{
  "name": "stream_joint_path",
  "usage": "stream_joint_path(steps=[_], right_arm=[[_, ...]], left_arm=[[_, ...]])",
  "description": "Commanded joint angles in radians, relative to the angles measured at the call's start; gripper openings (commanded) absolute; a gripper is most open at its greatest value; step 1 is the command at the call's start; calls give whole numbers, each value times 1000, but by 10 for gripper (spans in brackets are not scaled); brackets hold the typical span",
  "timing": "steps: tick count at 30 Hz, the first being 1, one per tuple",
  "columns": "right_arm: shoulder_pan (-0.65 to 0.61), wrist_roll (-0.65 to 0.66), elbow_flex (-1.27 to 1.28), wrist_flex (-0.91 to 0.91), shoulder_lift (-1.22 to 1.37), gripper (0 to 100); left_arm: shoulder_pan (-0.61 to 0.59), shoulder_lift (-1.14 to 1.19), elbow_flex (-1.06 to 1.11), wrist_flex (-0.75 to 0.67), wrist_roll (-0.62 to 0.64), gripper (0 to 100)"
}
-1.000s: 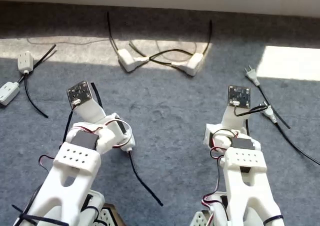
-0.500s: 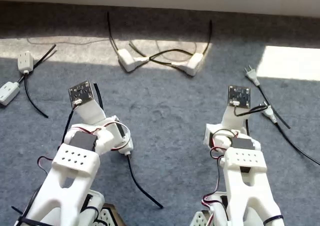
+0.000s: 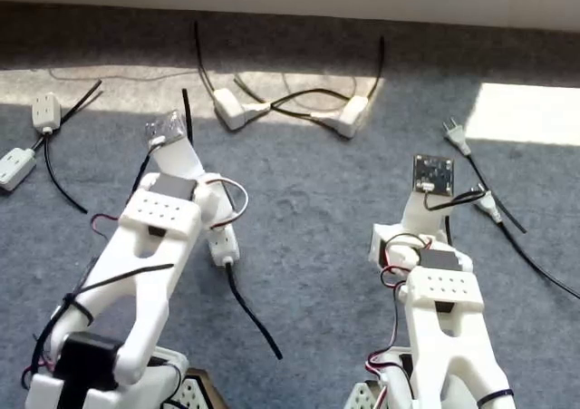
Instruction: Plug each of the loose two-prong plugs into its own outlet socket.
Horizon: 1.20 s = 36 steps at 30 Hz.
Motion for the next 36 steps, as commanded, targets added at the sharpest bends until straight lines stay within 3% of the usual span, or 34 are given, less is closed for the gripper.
stream_joint_path(steps=[1, 16, 22, 30, 36], right_arm=[[12, -3, -5, -16, -18, 8], [13, -3, -5, -16, -22, 8], [13, -3, -5, -16, -22, 8], [13, -3, -5, -18, -19, 8], [15, -3, -5, -18, -19, 8]], left_arm=[[18, 136, -64, 126, 0, 7], [19, 143, -77, 153, -9, 8], [35, 139, -79, 153, -72, 14], [31, 134, -97, 164, -72, 173], [31, 136, -206, 292, -72, 318]])
